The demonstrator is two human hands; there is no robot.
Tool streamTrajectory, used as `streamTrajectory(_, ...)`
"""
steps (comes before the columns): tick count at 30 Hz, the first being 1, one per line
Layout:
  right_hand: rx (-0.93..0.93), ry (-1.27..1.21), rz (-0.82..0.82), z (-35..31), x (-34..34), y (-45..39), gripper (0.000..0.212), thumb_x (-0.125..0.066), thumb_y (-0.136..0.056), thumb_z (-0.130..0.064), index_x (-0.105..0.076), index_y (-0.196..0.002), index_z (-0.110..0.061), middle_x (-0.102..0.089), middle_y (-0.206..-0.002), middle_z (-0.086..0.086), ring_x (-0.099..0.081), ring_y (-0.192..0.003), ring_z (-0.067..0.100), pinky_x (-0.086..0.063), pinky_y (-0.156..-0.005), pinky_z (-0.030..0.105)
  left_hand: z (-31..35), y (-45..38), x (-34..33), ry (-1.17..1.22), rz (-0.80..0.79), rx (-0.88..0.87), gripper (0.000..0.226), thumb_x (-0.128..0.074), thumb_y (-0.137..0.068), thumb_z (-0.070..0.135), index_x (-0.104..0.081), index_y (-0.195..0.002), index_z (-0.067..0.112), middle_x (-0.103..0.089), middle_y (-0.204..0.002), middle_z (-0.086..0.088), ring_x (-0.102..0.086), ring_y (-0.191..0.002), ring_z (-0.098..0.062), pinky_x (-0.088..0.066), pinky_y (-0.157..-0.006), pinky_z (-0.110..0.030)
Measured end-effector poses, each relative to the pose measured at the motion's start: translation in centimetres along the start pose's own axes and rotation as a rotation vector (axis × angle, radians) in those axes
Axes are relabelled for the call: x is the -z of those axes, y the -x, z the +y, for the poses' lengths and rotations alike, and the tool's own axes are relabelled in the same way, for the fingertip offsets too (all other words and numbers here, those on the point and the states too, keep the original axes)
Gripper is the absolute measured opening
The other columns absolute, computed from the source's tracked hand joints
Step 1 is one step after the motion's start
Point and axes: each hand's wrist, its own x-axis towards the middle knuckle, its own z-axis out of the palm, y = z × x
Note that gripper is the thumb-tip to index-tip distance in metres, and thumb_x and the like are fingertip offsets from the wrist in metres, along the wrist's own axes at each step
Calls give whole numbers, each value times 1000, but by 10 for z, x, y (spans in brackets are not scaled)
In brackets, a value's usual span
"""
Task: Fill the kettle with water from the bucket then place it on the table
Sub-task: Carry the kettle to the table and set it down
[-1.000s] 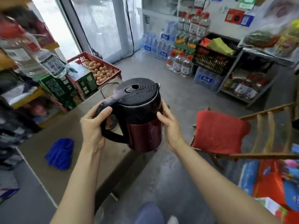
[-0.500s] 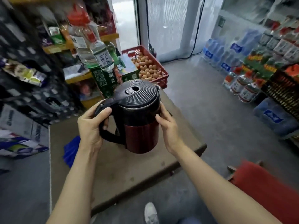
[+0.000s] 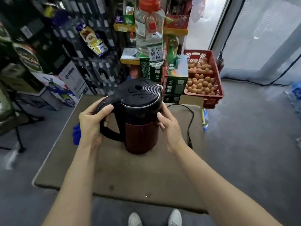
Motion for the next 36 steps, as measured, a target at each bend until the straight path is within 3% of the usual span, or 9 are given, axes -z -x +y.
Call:
streamTrajectory(5,-45,-13,-90,6,-2,-23,55,-42,-100,-3,-37,-153,-18,-48,-152,-6,-49,-131,10,-48,-82,3,-15,-7,7,6,51,-64,52,-86,-63,33,-75,-108,9,-53,-53,1,-35,-43,-13,-32,-43,-23)
streamTrajectory(9,-55,54,-135,19,-8,-41,49,-42,-102,-8,-44,-148,-24,-57,-141,-11,-59,-101,-4,-49,-77,4,-34,-11,21,8,106,-94,40,-76,-74,16,-72,-111,4,-50,-49,2,-33,-42,-13,-33,-43,-20)
streamTrajectory(13,-73,70,-139,29,-10,-48,50,-43,-102,-12,-41,-151,-24,-52,-150,-6,-56,-114,4,-48,-77,5,-47,-16,29,-11,114,-86,40,-78,-71,19,-74,-110,7,-53,-52,2,-34,-42,-13,-30,-43,-22)
streamTrajectory(16,-82,66,-125,37,-6,-48,51,-43,-102,-15,-40,-152,-24,-52,-150,-8,-50,-134,10,-44,-90,15,-55,-16,32,-13,94,-79,41,-78,-71,20,-74,-111,8,-54,-55,-1,-35,-44,-14,-30,-45,-22)
streamTrajectory(22,-73,78,-54,49,4,-47,50,-44,-101,-20,-42,-150,-28,-56,-144,-18,-50,-132,0,-39,-104,23,-73,-15,31,13,53,-31,55,-85,-60,36,-76,-109,14,-55,-59,-2,-37,-48,-15,-33,-47,-22)
streamTrajectory(27,-84,68,-70,57,7,-46,51,-44,-102,-16,-39,-152,-25,-54,-146,-16,-51,-130,-4,-41,-101,18,-84,-16,42,32,58,-14,46,-86,-62,30,-77,-106,19,-51,-61,-9,-36,-47,-14,-33,-48,-21)
streamTrajectory(31,-89,61,-98,60,11,-39,52,-44,-102,-14,-37,-153,-21,-51,-149,-13,-46,-137,3,-33,-117,30,-83,-10,52,-43,-4,-42,43,-84,-66,31,-76,-108,22,-52,-61,-7,-41,-51,-13,-37,-51,-22)
streamTrajectory(34,-92,68,-100,60,14,-35,51,-44,-102,-12,-38,-152,-19,-51,-150,-11,-44,-139,6,-30,-120,36,-75,-2,57,-141,-50,-43,43,-82,-69,38,-74,-109,28,-65,-69,8,-53,-61,-11,-45,-63,-20)
streamTrajectory(36,-96,82,-86,58,12,-32,50,-44,-102,-12,-41,-151,-19,-52,-149,-9,-45,-139,7,-30,-120,38,-70,4,58,-215,-74,-19,34,-78,-79,32,-71,-112,35,-73,-94,13,-65,-87,-8,-48,-83,-22)
